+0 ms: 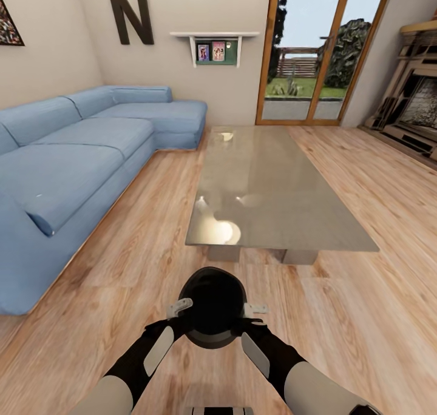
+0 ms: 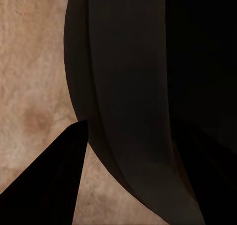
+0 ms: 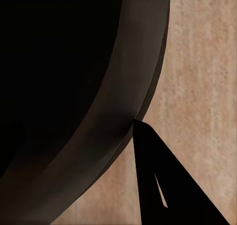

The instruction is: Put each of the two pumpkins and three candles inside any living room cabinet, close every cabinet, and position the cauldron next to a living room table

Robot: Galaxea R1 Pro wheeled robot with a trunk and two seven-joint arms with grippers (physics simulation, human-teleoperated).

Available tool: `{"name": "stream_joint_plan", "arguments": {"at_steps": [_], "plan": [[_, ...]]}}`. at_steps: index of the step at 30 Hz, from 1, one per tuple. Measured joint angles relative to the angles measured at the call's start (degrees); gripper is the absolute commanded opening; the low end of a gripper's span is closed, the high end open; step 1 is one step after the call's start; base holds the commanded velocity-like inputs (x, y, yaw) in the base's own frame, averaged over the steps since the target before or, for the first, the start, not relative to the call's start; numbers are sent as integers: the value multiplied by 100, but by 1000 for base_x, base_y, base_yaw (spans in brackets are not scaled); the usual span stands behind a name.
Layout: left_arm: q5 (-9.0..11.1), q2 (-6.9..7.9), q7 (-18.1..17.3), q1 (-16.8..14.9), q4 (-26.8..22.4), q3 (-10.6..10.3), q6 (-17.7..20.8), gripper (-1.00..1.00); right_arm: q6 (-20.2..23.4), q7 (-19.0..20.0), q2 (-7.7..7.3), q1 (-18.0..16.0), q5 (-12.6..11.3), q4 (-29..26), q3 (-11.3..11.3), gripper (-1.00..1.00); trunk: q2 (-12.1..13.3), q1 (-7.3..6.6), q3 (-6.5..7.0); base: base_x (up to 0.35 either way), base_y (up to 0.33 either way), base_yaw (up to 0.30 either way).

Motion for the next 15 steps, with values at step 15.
{"name": "stream_joint_plan", "arguments": {"at_steps": [15], "plan": [[0,-1,10,0,-6,-5,2,-100,0,6,-3,0,-2,-3,-1,-100,0,1,0,67,0,0]]}}
